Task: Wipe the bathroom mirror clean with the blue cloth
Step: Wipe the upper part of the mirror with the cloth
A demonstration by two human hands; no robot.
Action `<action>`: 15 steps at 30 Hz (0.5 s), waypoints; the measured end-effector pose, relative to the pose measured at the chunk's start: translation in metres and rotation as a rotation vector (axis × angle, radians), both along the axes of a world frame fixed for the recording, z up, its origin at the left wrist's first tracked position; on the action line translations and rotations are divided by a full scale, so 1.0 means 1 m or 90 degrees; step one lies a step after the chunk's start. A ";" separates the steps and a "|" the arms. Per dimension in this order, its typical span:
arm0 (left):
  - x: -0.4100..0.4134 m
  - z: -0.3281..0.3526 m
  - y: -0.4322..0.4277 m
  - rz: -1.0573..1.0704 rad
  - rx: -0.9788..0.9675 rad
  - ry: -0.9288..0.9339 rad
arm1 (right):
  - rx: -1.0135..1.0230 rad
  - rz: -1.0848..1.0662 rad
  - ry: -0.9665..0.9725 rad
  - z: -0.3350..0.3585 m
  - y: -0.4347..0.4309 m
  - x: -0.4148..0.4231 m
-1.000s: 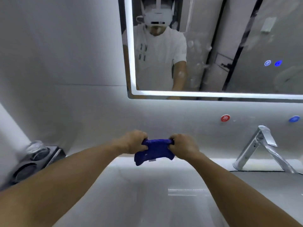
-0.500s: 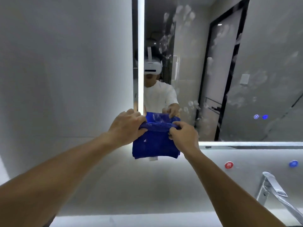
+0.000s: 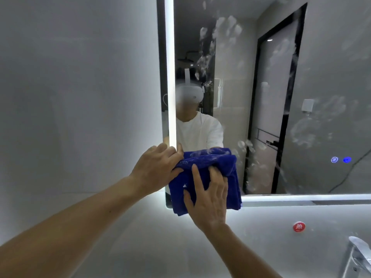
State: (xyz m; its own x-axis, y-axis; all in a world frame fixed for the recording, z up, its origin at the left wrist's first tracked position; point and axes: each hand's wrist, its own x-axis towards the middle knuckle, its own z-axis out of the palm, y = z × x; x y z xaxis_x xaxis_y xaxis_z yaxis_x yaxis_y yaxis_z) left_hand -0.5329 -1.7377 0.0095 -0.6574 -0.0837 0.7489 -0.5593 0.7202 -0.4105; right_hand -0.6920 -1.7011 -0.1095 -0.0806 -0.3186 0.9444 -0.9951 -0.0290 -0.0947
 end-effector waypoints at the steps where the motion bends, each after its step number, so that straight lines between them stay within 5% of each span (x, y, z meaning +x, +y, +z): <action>1: 0.001 0.000 -0.002 -0.004 -0.001 -0.001 | -0.013 0.001 0.023 -0.003 -0.006 -0.001; 7: 0.010 0.006 -0.012 -0.051 0.052 -0.045 | 0.034 0.003 0.121 -0.005 -0.028 0.001; 15: 0.018 0.026 -0.027 -0.049 -0.055 0.209 | 0.082 -0.063 0.178 -0.015 -0.041 -0.002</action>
State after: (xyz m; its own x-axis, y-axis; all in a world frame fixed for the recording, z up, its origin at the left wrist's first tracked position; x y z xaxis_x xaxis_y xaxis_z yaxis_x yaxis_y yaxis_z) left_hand -0.5152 -1.7645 0.0356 -0.3820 0.0295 0.9237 -0.6175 0.7355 -0.2788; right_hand -0.6941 -1.7416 -0.1244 0.1399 -0.4402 0.8869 -0.9804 0.0638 0.1863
